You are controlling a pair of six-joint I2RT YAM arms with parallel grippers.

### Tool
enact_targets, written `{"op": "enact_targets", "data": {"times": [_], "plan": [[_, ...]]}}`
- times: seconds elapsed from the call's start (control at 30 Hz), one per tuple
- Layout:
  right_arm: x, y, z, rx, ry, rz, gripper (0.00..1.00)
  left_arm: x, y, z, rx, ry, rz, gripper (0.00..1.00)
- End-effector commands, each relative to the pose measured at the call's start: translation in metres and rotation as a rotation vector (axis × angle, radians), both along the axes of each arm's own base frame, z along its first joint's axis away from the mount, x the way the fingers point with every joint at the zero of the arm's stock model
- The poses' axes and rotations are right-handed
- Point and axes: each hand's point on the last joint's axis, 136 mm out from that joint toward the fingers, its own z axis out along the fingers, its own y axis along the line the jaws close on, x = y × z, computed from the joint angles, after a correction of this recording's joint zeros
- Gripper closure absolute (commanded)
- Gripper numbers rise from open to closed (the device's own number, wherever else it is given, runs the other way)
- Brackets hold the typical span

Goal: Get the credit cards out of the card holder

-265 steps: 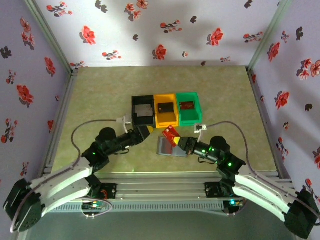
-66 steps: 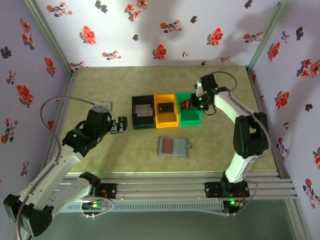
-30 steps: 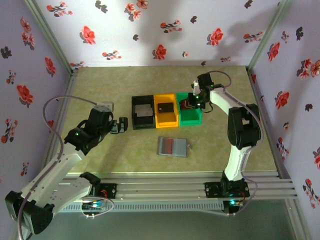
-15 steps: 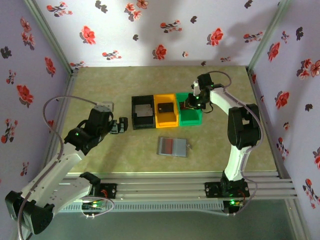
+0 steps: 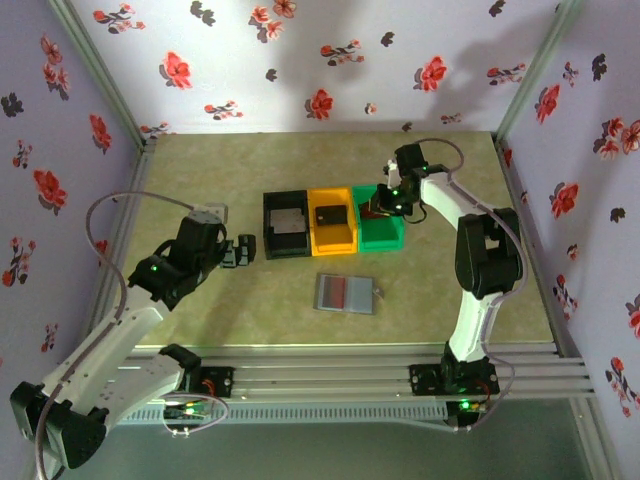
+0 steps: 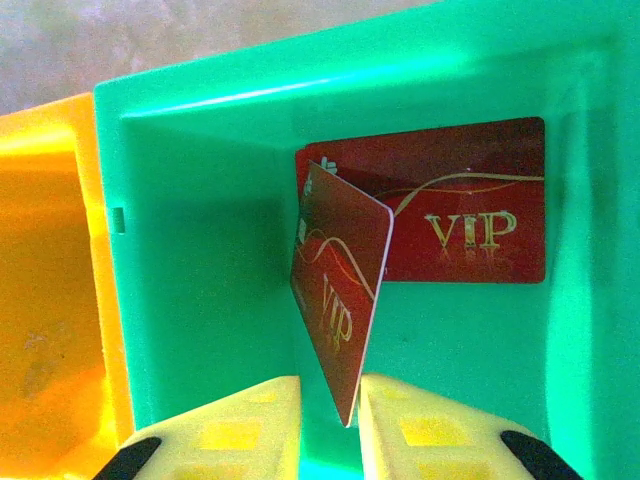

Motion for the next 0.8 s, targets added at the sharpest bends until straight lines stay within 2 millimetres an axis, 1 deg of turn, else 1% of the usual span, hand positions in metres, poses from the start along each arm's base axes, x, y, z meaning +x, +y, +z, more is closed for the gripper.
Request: {"op": "enact_targets", "data": {"times": [0.0,0.57,0.67,0.77], "plan": [[0.003,-0.005,0.013,-0.027,-0.026,0.003,0.76,0.001,0.006,-0.004,0.04,0.003,0.007,0.0],[0.004,-0.012,0.027,-0.062,-0.052,-0.012,0.75,0.001,0.006,-0.004,0.04,0.003,0.007,0.0],[0.004,-0.012,0.035,-0.06,-0.064,-0.016,0.74,0.001,0.006,-0.004,0.04,0.003,0.007,0.0],[0.002,-0.011,0.051,-0.049,-0.096,-0.023,0.72,0.001,0.006,-0.004,0.04,0.003,0.007,0.0]]}}
